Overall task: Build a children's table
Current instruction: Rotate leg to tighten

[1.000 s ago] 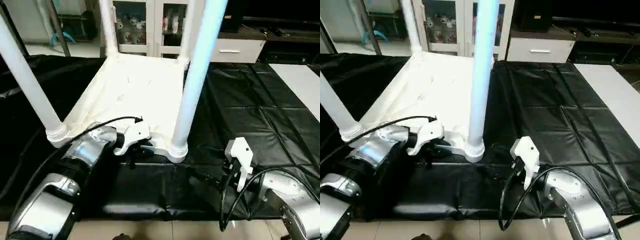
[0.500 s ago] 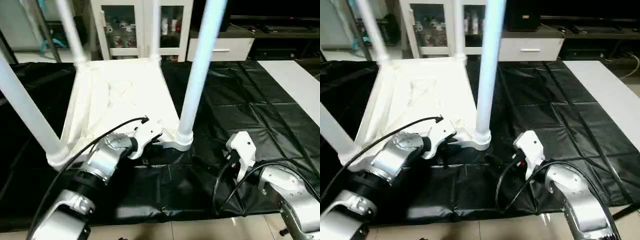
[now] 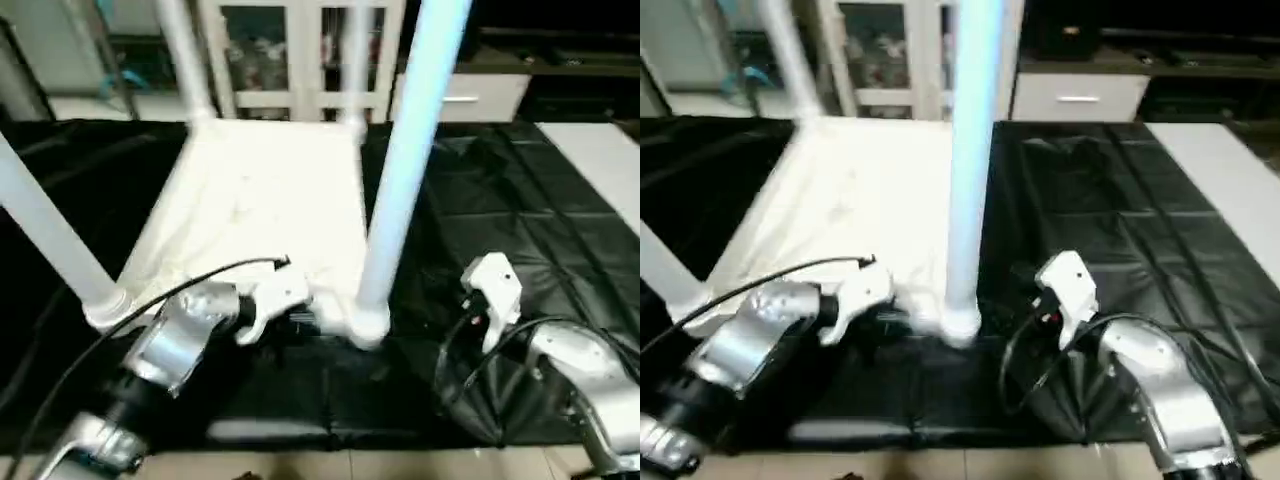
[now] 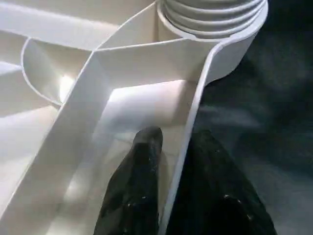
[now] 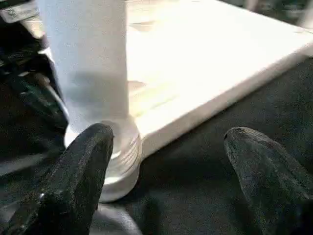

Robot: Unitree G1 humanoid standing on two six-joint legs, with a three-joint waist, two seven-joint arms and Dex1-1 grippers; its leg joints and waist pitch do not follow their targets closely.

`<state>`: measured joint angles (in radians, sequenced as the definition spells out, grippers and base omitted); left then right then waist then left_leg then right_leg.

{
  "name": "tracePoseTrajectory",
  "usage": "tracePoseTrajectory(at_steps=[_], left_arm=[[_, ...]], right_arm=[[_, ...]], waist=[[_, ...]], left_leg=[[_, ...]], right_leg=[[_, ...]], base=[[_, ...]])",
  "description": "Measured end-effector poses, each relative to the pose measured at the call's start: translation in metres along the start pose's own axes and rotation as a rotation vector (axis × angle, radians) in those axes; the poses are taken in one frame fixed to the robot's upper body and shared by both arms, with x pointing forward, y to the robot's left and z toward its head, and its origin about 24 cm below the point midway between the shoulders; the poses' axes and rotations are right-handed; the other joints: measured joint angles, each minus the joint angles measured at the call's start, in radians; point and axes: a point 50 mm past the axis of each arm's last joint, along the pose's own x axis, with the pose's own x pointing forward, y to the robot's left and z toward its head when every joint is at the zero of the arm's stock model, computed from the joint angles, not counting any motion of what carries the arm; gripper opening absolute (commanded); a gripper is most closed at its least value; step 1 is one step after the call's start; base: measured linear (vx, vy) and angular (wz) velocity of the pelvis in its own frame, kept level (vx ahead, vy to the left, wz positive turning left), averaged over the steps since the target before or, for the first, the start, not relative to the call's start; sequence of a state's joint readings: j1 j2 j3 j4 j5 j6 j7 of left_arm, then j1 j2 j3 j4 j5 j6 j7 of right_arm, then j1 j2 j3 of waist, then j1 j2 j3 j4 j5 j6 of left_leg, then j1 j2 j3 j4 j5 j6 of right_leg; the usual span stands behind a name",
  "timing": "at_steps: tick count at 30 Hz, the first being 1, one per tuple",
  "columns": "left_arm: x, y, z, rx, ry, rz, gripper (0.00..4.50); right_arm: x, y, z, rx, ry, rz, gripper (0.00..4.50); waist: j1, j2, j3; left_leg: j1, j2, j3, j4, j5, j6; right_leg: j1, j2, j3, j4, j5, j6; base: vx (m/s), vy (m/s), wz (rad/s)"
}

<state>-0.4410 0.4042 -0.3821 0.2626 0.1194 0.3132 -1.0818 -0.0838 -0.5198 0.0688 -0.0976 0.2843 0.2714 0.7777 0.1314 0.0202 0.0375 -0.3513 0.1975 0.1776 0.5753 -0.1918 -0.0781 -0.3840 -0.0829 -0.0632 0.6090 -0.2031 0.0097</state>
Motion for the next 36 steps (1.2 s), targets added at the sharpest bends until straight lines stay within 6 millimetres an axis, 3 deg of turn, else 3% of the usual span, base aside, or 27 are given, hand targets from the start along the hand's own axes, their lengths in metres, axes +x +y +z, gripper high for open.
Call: tracePoseTrajectory(at_steps=[6, 9, 13, 16, 20, 26, 29, 31, 36], left_arm=[[0.009, 0.003, 0.005, -0.051, 0.03, 0.064, 0.69], [0.012, 0.009, 0.007, -0.096, 0.049, 0.188, 0.69], [-0.006, 0.024, -0.008, -0.089, 0.151, 0.375, 0.69], [-0.019, 0.032, -0.018, -0.089, 0.208, 0.449, 0.69], [-0.031, 0.037, -0.028, -0.098, 0.272, 0.527, 0.57], [-0.024, 0.032, -0.02, -0.196, 0.13, 0.476, 0.41], [-0.016, 0.027, -0.012, -0.184, 0.022, 0.402, 0.26], [-0.011, 0.022, -0.006, -0.153, -0.048, 0.314, 0.14], [-0.003, 0.01, 0.001, -0.105, -0.104, 0.199, 0.06]], right_arm=[[-0.001, 0.003, -0.001, -0.003, 0.014, 0.067, 3.96], [0.001, 0.003, 0.001, -0.01, 0.01, 0.075, 3.96], [0.003, 0.0, 0.0, -0.007, 0.013, 0.067, 3.96], [0.004, 0.001, 0.001, -0.009, 0.007, 0.068, 3.96], [0.005, 0.001, 0.001, -0.009, 0.007, 0.068, 3.96], [0.005, 0.002, 0.001, -0.01, 0.001, 0.067, 3.96], [0.006, 0.001, 0.001, -0.01, 0.0, 0.066, 3.96], [0.006, 0.001, 0.001, -0.01, -0.002, 0.065, 3.96], [0.006, 0.001, 0.001, -0.01, -0.003, 0.065, 3.96]], waist=[[-0.007, -0.005, 0.001], [-0.03, -0.016, 0.0], [-0.076, -0.037, -0.002], [-0.104, -0.038, -0.002], [-0.109, -0.038, -0.002], [-0.08, -0.031, -0.007], [-0.049, -0.023, -0.011], [-0.027, -0.023, -0.011], [0.008, -0.023, -0.011]], left_leg=[[0.002, -0.007, 0.002, 0.001, 0.0, 0.001], [0.002, -0.007, 0.003, 0.001, 0.0, 0.001], [0.005, -0.007, -0.014, 0.001, 0.0, 0.0], [0.006, -0.008, -0.021, 0.001, -0.001, -0.003], [0.005, -0.008, -0.023, 0.0, -0.003, -0.005], [0.003, -0.01, -0.019, -0.001, -0.007, -0.005], [0.001, -0.01, -0.014, -0.001, -0.01, -0.002], [0.001, -0.009, -0.011, -0.001, -0.009, 0.002], [0.0, -0.009, -0.004, 0.001, -0.009, 0.004]], right_leg=[[0.003, -0.008, 0.0, 0.002, -0.002, 0.005], [0.003, -0.009, 0.001, 0.001, -0.002, 0.006], [-0.001, -0.008, -0.01, -0.001, -0.002, 0.006], [-0.005, -0.007, -0.013, -0.002, -0.002, 0.006], [-0.011, -0.007, -0.014, -0.002, 0.001, 0.002], [-0.014, -0.007, -0.008, -0.002, 0.012, -0.004], [-0.015, -0.008, -0.006, -0.002, 0.012, -0.005], [-0.017, -0.009, -0.006, -0.002, 0.01, -0.004], [-0.018, -0.011, -0.001, -0.002, 0.01, -0.004]], base=[[0.0, 0.0, 0.0], [0.0, 0.0, 0.0], [-0.012, -0.001, -0.18], [-0.006, -0.002, -0.07], [0.0, 0.0, 0.0], [0.0, 0.0, 0.0], [0.0, 0.0, 0.0], [0.0, 0.0, 0.0], [0.0, 0.0, 0.0]])
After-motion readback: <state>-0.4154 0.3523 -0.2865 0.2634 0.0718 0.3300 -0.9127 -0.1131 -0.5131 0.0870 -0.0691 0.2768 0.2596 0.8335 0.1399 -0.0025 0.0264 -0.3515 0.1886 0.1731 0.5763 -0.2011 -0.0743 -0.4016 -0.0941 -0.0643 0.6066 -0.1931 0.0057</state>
